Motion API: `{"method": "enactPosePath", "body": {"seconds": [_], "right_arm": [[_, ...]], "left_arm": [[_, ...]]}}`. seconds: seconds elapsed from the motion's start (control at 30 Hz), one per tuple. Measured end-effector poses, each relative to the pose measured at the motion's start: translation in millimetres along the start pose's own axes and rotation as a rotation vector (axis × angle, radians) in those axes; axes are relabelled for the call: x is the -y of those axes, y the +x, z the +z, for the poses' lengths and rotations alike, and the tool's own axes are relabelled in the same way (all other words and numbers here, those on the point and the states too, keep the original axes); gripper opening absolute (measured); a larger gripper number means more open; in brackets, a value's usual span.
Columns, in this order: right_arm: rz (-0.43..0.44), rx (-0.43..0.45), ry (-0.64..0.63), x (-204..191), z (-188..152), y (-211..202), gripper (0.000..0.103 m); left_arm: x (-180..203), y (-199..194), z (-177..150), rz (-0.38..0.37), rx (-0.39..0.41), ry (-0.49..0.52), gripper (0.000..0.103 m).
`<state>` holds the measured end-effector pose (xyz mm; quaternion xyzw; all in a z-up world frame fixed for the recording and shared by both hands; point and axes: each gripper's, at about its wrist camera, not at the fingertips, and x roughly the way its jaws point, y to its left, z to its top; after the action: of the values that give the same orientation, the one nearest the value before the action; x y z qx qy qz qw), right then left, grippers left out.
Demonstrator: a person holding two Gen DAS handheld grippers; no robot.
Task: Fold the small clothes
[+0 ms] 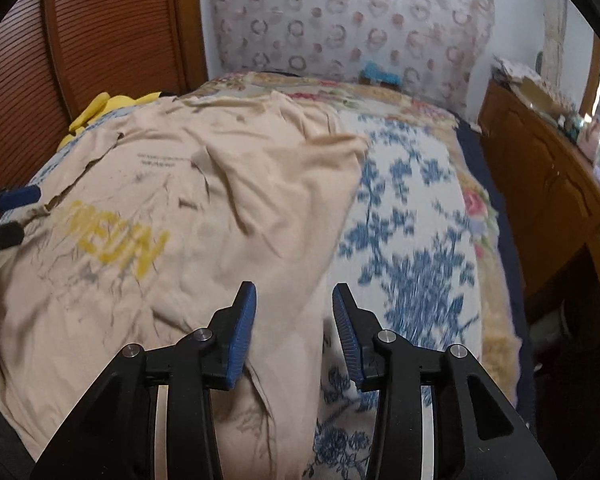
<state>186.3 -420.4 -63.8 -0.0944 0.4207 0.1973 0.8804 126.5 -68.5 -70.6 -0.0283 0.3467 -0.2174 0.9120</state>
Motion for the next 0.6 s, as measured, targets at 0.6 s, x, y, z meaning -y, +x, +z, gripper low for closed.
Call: {"method": "enactPosePath", "body": {"seconds": [0.6], "right_arm": [[0.045,-0.012,0.005,10,13,10,0.056]], "left_arm": [[-109,-16,42,0.205,0.024,-0.036,0.086]]}}
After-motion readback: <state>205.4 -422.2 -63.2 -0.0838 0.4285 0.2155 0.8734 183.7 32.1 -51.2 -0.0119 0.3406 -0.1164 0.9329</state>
